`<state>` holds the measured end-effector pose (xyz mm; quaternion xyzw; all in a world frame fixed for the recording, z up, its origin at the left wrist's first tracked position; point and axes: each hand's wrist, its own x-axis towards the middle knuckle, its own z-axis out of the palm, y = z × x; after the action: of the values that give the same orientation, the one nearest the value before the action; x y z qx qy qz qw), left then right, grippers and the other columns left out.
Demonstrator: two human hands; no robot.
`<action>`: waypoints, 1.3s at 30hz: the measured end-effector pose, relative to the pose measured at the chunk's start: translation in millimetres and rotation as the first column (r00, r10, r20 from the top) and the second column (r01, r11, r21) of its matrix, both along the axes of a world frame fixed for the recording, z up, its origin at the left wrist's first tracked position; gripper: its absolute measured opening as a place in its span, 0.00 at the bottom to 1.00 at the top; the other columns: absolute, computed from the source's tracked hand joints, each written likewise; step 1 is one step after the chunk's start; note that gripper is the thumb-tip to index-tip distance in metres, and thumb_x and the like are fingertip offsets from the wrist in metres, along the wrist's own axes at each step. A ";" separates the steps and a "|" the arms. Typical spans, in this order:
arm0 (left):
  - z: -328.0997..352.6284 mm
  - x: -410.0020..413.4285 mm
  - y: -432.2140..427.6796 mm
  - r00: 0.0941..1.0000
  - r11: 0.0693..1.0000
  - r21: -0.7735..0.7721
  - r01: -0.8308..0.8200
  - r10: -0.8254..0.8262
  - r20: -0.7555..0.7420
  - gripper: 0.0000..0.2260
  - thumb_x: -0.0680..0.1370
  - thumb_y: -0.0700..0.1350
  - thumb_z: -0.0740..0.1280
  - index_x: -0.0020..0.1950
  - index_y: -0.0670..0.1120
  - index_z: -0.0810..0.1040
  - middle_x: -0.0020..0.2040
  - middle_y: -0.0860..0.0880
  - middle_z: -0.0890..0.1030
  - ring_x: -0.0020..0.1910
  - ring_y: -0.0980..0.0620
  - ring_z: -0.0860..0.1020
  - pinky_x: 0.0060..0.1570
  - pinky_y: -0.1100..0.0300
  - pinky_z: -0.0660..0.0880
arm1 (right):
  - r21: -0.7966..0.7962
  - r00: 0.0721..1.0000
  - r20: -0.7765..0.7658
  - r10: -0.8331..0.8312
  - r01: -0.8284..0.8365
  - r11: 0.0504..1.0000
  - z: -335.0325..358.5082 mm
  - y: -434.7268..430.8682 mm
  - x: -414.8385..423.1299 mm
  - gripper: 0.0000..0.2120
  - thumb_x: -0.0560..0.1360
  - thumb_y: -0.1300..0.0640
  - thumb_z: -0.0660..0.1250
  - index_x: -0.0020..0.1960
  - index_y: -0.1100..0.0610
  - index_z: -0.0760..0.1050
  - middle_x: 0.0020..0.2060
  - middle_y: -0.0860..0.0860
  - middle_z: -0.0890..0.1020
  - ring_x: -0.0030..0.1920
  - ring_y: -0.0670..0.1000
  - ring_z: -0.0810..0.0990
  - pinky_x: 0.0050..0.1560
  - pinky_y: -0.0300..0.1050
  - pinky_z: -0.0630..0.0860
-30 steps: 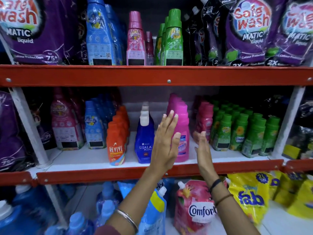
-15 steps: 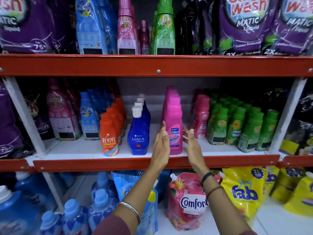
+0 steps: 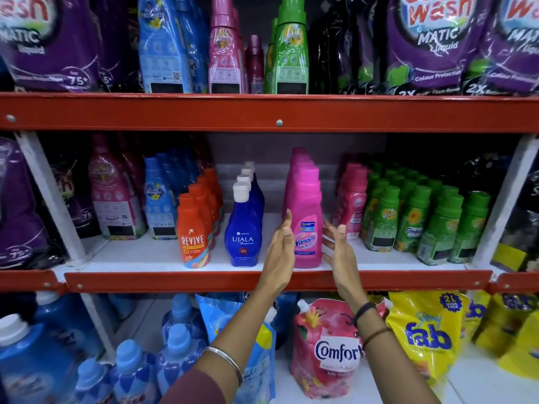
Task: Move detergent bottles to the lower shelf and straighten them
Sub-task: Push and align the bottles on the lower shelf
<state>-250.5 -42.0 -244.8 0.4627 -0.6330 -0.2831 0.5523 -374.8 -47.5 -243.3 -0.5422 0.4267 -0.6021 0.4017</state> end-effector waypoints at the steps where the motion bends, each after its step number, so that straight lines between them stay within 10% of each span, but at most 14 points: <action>1: 0.7 0.6 5.3 1.000 1.000 -0.026 -0.009 0.009 -0.007 0.25 0.77 0.68 0.43 0.73 0.64 0.53 0.75 0.62 0.58 0.72 0.67 0.58 0.75 0.53 0.58 | -0.024 0.999 -0.006 -0.054 0.053 0.998 -1.3 2.9 3.6 0.33 0.72 0.32 0.46 0.69 0.47 0.67 0.68 0.52 0.72 0.68 0.52 0.71 0.67 0.49 0.70; 5: -5.5 10.0 29.2 0.983 0.963 -0.239 -0.125 0.088 -0.159 0.23 0.77 0.70 0.45 0.71 0.67 0.60 0.73 0.68 0.62 0.74 0.64 0.58 0.75 0.57 0.56 | -0.217 0.983 0.041 -0.177 0.182 0.959 -5.0 28.3 32.0 0.29 0.74 0.31 0.46 0.66 0.44 0.69 0.64 0.43 0.72 0.68 0.44 0.69 0.70 0.46 0.66; 12: -10.1 62.6 32.5 0.903 0.895 -0.233 -0.381 0.307 -0.301 0.27 0.79 0.67 0.43 0.73 0.58 0.63 0.75 0.57 0.64 0.75 0.58 0.59 0.75 0.45 0.57 | -0.130 0.992 -0.009 0.122 -0.122 0.984 -8.1 30.7 93.2 0.39 0.65 0.22 0.48 0.67 0.43 0.66 0.70 0.45 0.69 0.71 0.43 0.65 0.74 0.51 0.62; 16: -9.9 85.9 19.3 0.931 0.954 -0.076 -0.290 0.263 -0.254 0.35 0.75 0.73 0.42 0.72 0.56 0.66 0.73 0.54 0.68 0.73 0.57 0.64 0.74 0.47 0.60 | -0.005 0.986 0.023 0.167 -0.167 0.986 -4.5 14.5 108.9 0.51 0.60 0.19 0.49 0.73 0.50 0.63 0.72 0.47 0.68 0.72 0.46 0.65 0.75 0.56 0.61; 23: -8.0 97.0 18.1 0.959 0.987 -0.007 -0.158 0.152 -0.238 0.29 0.74 0.70 0.42 0.68 0.61 0.66 0.73 0.52 0.68 0.72 0.55 0.66 0.72 0.50 0.65 | 0.006 0.975 0.105 0.194 -0.195 0.981 -6.1 4.3 112.5 0.40 0.70 0.31 0.49 0.67 0.58 0.70 0.65 0.55 0.77 0.60 0.42 0.77 0.57 0.37 0.76; 30: -9.7 102.7 17.6 0.967 0.992 0.024 -0.121 0.123 -0.222 0.30 0.67 0.80 0.41 0.62 0.73 0.66 0.74 0.53 0.67 0.73 0.54 0.65 0.71 0.44 0.64 | -0.009 0.985 0.086 0.148 -0.147 0.989 -8.0 3.1 112.7 0.38 0.71 0.33 0.47 0.66 0.59 0.72 0.63 0.55 0.78 0.59 0.43 0.78 0.55 0.38 0.78; 39: -7.1 117.3 47.8 0.970 0.926 -0.296 -0.237 0.209 -0.122 0.31 0.77 0.69 0.42 0.71 0.55 0.66 0.75 0.58 0.63 0.73 0.65 0.59 0.68 0.71 0.58 | -0.367 0.984 -0.139 -0.115 0.056 0.929 -13.2 34.1 148.3 0.34 0.72 0.28 0.45 0.66 0.47 0.68 0.65 0.38 0.70 0.68 0.43 0.66 0.70 0.36 0.59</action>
<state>-133.2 5.8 -251.9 0.4269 -0.5876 -0.1365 0.6737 -226.5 -13.5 -256.4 -0.6337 0.3625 -0.6424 0.2334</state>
